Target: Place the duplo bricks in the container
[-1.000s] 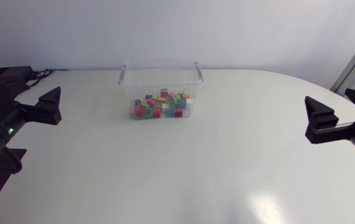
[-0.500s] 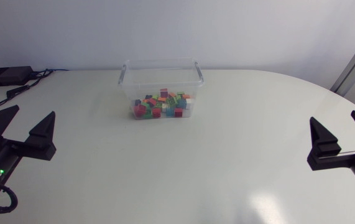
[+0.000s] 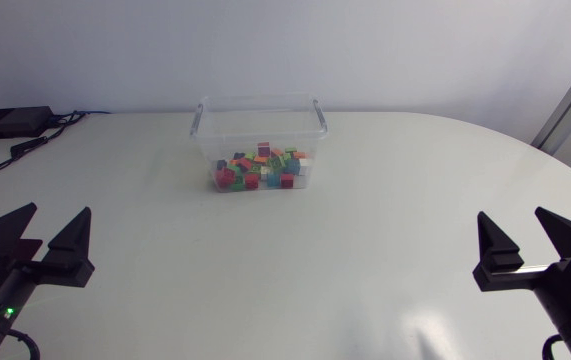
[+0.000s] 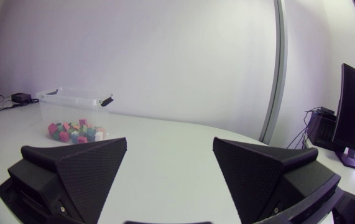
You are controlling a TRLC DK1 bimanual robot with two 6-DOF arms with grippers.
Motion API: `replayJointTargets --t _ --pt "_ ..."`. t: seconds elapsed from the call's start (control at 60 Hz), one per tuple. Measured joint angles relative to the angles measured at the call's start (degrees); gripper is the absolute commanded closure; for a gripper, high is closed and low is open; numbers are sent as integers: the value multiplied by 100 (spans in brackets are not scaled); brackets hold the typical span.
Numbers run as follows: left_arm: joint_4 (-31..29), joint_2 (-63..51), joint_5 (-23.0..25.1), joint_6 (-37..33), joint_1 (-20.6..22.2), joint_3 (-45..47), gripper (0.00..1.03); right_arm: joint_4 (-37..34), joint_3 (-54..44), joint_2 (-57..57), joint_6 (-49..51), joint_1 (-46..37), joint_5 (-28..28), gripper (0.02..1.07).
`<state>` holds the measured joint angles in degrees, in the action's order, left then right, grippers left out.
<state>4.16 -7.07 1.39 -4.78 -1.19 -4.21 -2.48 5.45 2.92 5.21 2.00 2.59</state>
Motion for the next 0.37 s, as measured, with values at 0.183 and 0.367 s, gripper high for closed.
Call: replayJointTargets --t 0.183,0.367 --pt "-354 535 -79 243 70 247 7 142 -343 -214 -284 -140 -201 7" --pt "-431 671 -90 332 90 299 7 144 -424 -267 -374 -175 -243 7"
